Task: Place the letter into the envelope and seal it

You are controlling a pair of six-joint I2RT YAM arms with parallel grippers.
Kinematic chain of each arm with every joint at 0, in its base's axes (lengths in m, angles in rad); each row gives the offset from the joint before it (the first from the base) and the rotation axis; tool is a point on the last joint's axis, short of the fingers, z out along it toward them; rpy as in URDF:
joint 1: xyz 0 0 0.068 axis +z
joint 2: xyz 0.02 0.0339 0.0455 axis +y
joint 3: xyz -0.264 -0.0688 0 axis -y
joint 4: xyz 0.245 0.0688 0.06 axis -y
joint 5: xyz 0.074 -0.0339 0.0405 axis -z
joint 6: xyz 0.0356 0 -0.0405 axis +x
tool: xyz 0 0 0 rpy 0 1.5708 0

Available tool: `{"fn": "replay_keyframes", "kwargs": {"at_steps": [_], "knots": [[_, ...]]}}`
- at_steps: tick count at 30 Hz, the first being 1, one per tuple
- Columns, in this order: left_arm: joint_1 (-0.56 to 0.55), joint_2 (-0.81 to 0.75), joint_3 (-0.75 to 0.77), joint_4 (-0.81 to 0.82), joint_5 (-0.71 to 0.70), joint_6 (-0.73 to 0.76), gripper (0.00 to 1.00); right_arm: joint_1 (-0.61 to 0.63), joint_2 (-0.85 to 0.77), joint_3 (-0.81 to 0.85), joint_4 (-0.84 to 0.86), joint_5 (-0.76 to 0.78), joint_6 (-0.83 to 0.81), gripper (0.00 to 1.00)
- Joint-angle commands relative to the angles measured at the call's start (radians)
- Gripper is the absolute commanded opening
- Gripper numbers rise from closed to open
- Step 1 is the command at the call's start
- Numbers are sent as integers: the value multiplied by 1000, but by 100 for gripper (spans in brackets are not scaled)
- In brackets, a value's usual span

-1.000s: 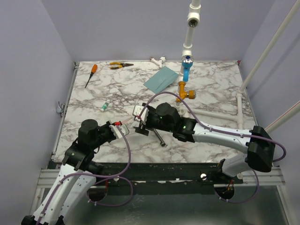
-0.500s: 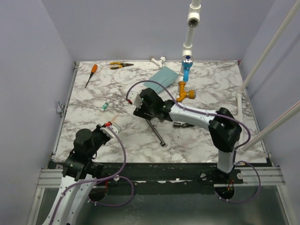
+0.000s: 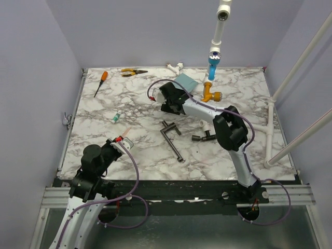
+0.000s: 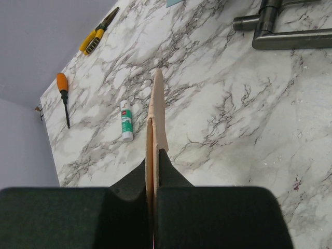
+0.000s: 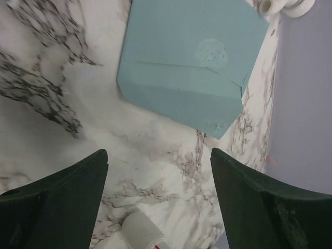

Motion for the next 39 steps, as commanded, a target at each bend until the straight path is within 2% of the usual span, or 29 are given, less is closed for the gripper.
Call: {"fn": "replay_keyframes", "kwargs": {"at_steps": [1,17,24,27,30,39], "knots": [[5,-4,-12,24,19,-9,0,-40,82,27,7,66,-112,83],[6,-1,-21,32,30,-11,0,-92,147,59,44,-11,-197,80],[6,0,-24,34,40,-13,0,-111,178,55,128,-28,-261,76],[8,-1,-23,34,38,-13,0,-114,192,48,142,-37,-278,65],[8,-1,-21,35,39,-13,0,-116,203,44,153,-28,-290,40],[12,-7,-22,36,40,-14,0,-116,157,-1,217,-44,-306,8]]}}
